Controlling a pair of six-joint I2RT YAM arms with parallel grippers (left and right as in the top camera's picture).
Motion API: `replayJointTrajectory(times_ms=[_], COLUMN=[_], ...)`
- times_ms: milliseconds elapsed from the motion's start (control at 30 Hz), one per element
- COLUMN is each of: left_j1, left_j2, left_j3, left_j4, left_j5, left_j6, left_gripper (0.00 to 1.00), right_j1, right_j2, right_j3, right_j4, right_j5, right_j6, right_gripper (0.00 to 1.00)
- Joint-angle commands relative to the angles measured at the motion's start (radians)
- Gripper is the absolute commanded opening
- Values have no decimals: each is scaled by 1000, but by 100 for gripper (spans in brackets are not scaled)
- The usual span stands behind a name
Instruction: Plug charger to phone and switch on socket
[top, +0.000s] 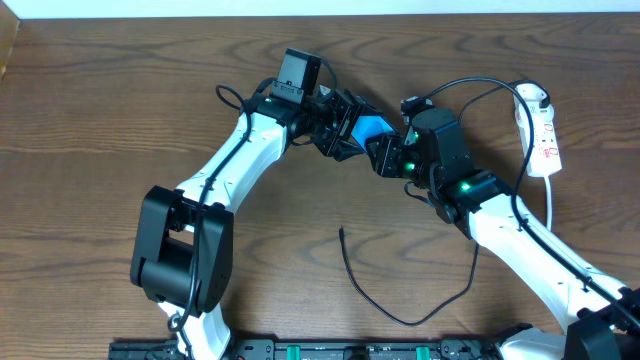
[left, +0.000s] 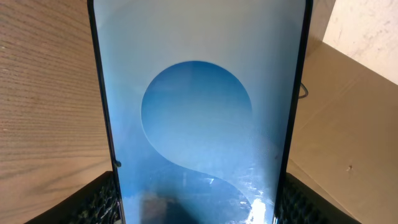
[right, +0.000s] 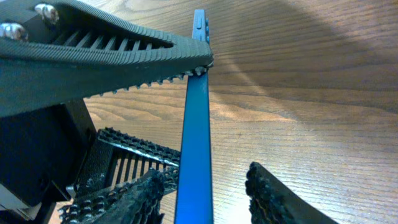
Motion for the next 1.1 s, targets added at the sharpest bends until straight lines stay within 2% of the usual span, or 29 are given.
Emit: replayJointTrajectory(times_ms=[0,133,167,200,400,467,500,533,667,767,800,900,1067], left_j1=[-2,-2,-2,-2,-2,-2,-1,0,13,28,33,58,90], left_j2=[-34,-34,-34,-34,-34,-34,-34,-34,-40,-68,-81,-148,-222], left_j3=[14,14,14,14,14,14,14,14,14,14,14,14,14], left_j4=[6,6,6,6,6,6,6,6,6,6,6,6,5], left_j5=[32,32,31,31,31,28,26,27,28,26,24,-26,-91], left_j6=[-2,-2,-1,-1,-1,0,3,3,23,60,72,122,136], left_gripper=[7,7,7,7,7,65,88,91,91,92,92,92,92], right_j1=[10,10,10,10,10,9,8,6,-18,-59,-72,-128,-152], right_j2=[1,1,1,1,1,1,1,1,1,1,1,1,1], right_j3=[16,16,16,16,16,16,16,16,16,16,16,16,17], right_j4=[0,0,0,0,0,0,0,0,1,0,0,8,32], right_j5=[15,15,15,15,15,16,21,34,68,67,65,15,-126], right_j6=[-11,-10,-11,-10,-10,-10,-10,-10,-5,61,108,399,725], right_gripper=[36,15,4,1,1,1,1,1,1,1,1,1,1])
